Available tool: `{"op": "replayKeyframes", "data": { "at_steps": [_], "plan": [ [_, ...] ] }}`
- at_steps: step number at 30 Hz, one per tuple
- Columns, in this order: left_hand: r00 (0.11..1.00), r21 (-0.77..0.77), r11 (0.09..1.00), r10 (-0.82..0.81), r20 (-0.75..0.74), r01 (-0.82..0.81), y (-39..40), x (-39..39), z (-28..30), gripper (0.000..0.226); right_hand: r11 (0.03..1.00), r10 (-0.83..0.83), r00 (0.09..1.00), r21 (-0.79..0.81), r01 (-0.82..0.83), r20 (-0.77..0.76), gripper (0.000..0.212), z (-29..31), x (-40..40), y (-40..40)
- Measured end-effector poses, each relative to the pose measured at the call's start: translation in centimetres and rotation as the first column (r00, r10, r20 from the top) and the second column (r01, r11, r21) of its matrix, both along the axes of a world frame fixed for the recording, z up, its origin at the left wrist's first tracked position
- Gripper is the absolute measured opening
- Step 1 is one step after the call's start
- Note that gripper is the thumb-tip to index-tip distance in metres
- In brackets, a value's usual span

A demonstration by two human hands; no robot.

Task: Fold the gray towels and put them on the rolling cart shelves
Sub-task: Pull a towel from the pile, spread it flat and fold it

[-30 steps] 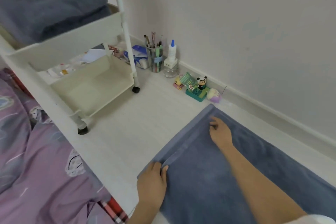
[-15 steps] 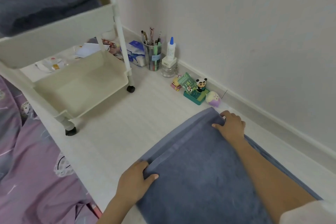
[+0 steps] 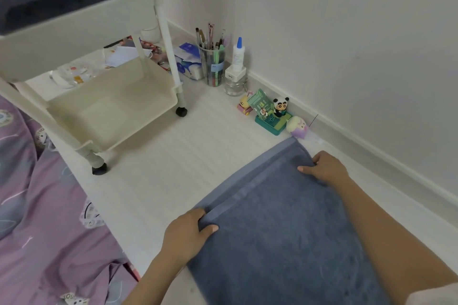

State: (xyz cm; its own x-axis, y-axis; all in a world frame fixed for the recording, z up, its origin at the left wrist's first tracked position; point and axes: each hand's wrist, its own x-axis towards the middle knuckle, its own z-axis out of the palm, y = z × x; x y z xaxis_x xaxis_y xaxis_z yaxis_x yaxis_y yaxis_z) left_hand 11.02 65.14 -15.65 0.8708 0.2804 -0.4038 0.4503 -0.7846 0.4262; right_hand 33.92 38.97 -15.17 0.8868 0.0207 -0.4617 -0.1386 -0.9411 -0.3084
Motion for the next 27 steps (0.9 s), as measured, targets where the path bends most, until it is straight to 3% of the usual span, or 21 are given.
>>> {"op": "replayKeyframes", "data": {
  "at_steps": [2,5,7,8,10,11,12,13,14,16,17,19,22,27],
  "plan": [
    [1.000,-0.016,1.000,0.006,-0.017,-0.007,-0.2,-0.1,0.1,0.042,0.998,0.053,0.998,-0.045,-0.054,-0.028,0.031,0.3,-0.1,-0.5],
    [0.998,-0.078,0.997,0.021,-0.051,-0.024,-0.2,-0.2,0.9,0.032,0.994,0.078,0.996,0.073,-0.081,0.033,0.023,0.9,-0.8,-1.4],
    [0.997,-0.264,0.962,0.064,-0.044,-0.073,0.1,-0.3,1.7,0.018,0.984,0.059,0.993,0.161,-0.075,0.101,0.019,2.1,-1.6,-2.0],
    [0.995,-0.413,0.905,0.080,-0.058,-0.097,0.2,-0.5,2.4,0.023,0.975,0.059,0.992,0.207,-0.081,0.113,0.016,3.1,-1.9,-2.3],
    [0.988,-0.753,0.640,0.105,-0.113,-0.154,0.3,-0.7,4.5,0.034,0.922,0.008,0.993,0.384,-0.054,0.121,0.015,6.0,-2.0,-2.9],
    [0.983,-0.840,0.512,0.133,-0.129,-0.180,0.3,-0.7,5.6,0.032,0.878,-0.061,0.989,0.479,-0.009,0.131,0.017,7.5,-1.6,-3.0],
    [0.977,-0.869,0.458,0.174,-0.119,-0.188,0.5,-0.4,6.2,0.025,0.842,-0.129,0.978,0.539,0.021,0.164,0.019,8.4,-0.7,-2.9],
    [0.970,-0.844,0.499,0.224,-0.094,-0.197,0.7,0.0,6.3,0.022,0.843,-0.145,0.966,0.538,0.008,0.213,0.019,8.7,0.4,-2.5],
    [0.961,-0.753,0.621,0.272,-0.053,-0.218,1.0,0.6,5.7,0.024,0.869,-0.120,0.961,0.494,-0.019,0.250,0.019,8.3,1.3,-1.7],
    [0.960,-0.422,0.875,0.277,0.038,-0.236,1.5,1.5,3.6,0.031,0.915,-0.021,0.973,0.397,-0.074,0.230,0.019,5.5,2.4,0.1],
    [0.967,-0.263,0.939,0.247,0.063,-0.222,1.6,2.0,2.5,0.031,0.920,0.003,0.983,0.384,-0.075,0.186,0.016,3.4,2.8,0.9],
    [0.965,-0.061,0.968,0.248,0.084,-0.244,1.4,2.2,0.4,0.028,0.941,-0.019,0.989,0.336,-0.032,0.145,0.016,-0.2,3.0,2.1],
    [0.926,-0.009,0.940,0.336,0.172,-0.340,1.4,2.3,-0.8,0.025,0.957,-0.120,0.965,0.287,0.050,0.232,0.033,-1.6,3.2,3.5],
    [0.951,0.128,0.947,0.279,0.136,-0.296,1.4,2.3,-1.5,0.024,0.961,-0.231,0.919,0.220,0.165,0.321,0.031,-2.6,2.4,4.9]
  ]
}}
